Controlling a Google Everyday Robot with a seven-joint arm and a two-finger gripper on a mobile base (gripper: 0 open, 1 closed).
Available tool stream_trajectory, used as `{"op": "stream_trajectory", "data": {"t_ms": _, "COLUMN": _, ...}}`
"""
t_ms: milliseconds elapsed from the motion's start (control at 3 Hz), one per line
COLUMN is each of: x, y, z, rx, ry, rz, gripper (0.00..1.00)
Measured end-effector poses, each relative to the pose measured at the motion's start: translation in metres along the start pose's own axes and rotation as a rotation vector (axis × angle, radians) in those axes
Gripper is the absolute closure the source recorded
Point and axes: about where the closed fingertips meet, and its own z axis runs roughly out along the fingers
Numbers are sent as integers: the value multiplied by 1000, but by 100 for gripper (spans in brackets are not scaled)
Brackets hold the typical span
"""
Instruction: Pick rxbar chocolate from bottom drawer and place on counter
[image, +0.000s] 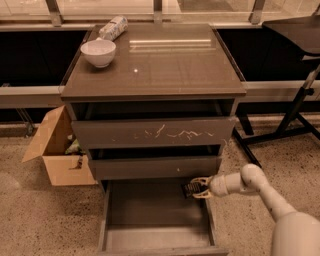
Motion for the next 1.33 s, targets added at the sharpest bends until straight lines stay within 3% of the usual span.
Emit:
{"op": "stream_trajectory", "data": {"t_ms": 333, "x": -69, "y": -55, "z": -34, "rx": 109, "ry": 101, "rz": -103, "gripper": 100}}
{"op": "stream_trajectory", "data": {"t_ms": 667, "x": -75, "y": -52, "z": -32, "rx": 105, "ry": 90, "rz": -115, "gripper": 100}}
{"op": "stream_trajectory", "data": {"t_ms": 1000, "x": -107, "y": -50, "z": -39, "rx": 118, "ry": 80, "rz": -192, "gripper": 100}}
{"op": "stream_trajectory", "data": {"t_ms": 1333, "x": -153, "y": -37, "z": -51, "rx": 131, "ry": 62, "rz": -271, "gripper": 100}}
